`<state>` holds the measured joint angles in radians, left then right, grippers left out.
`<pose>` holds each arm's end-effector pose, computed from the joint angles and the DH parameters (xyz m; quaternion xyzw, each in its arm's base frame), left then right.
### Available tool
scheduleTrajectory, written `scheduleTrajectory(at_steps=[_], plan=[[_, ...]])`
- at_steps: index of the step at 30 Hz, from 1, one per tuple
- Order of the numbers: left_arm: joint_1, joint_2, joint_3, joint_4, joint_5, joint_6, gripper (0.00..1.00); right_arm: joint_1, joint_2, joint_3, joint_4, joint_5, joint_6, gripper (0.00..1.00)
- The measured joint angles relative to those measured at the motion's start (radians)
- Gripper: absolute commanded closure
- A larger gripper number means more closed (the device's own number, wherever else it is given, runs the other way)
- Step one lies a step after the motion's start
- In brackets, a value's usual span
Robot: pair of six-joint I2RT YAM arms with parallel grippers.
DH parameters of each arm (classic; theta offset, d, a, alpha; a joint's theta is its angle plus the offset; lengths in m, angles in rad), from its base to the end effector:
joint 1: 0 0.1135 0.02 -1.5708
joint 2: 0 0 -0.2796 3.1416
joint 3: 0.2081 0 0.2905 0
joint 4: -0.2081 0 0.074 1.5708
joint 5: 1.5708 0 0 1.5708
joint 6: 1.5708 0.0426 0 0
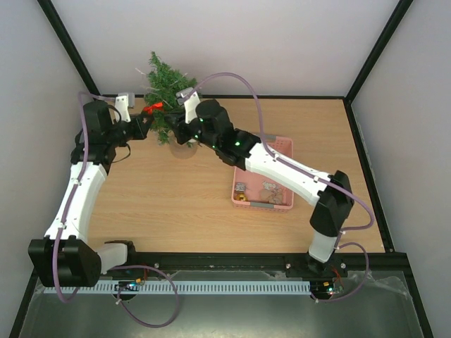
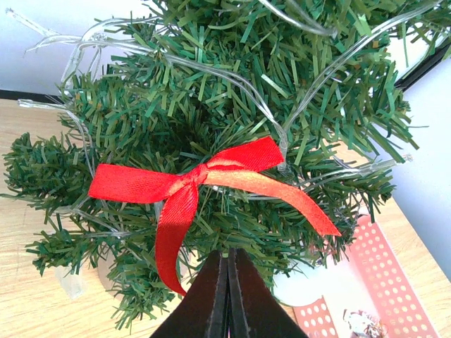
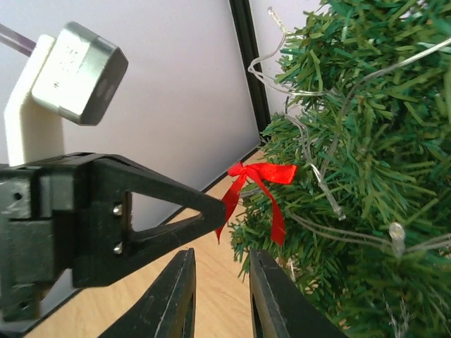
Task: Decorate the small christmas tree
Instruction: Pick up the decoration item from the Christmas tree.
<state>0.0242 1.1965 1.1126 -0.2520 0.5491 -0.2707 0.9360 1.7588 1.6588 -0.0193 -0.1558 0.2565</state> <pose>0.3107 -0.0147 0.3734 0.0400 0.7994 -0.2879 0.5259 0.2771 0.3874 0.4057 -0.2972 0.6859 0.4197 0.5148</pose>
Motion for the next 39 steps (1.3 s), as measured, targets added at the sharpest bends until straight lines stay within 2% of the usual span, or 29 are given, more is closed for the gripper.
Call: scheduleTrajectory(at_steps=[8,16,26,28,33,36,38,39], plan=[[0.0,0.0,-0.013,0.008,0.003,-0.003,0.98,0.006,0.129,0.177,-0.098,0.05,-0.093,0.76],[0.0,0.0,-0.016,0.007,0.011,-0.003,0.97,0.007,0.203,0.285,-0.18,0.095,-0.158,0.76],[0.0,-0.005,-0.016,0.007,0.012,-0.003,0.97,0.007,0.254,0.344,-0.244,0.108,-0.211,0.75],[0.0,-0.006,-0.016,0.007,0.012,-0.003,0.97,0.007,0.254,0.344,-0.248,0.112,-0.22,0.79],[0.0,-0.006,-0.016,0.007,0.012,-0.003,0.97,0.007,0.276,0.375,-0.267,0.119,-0.252,0.98],[0.0,-0.006,-0.016,0.007,0.011,-0.003,0.91,0.007,0.278,0.376,-0.273,0.122,-0.267,0.98],[0.0,-0.006,-0.016,0.006,0.01,-0.005,0.79,0.007,0.278,0.376,-0.277,0.122,-0.276,0.98],[0.0,-0.006,-0.016,0.006,0.007,-0.009,0.67,0.007,0.278,0.376,-0.277,0.122,-0.279,0.98]])
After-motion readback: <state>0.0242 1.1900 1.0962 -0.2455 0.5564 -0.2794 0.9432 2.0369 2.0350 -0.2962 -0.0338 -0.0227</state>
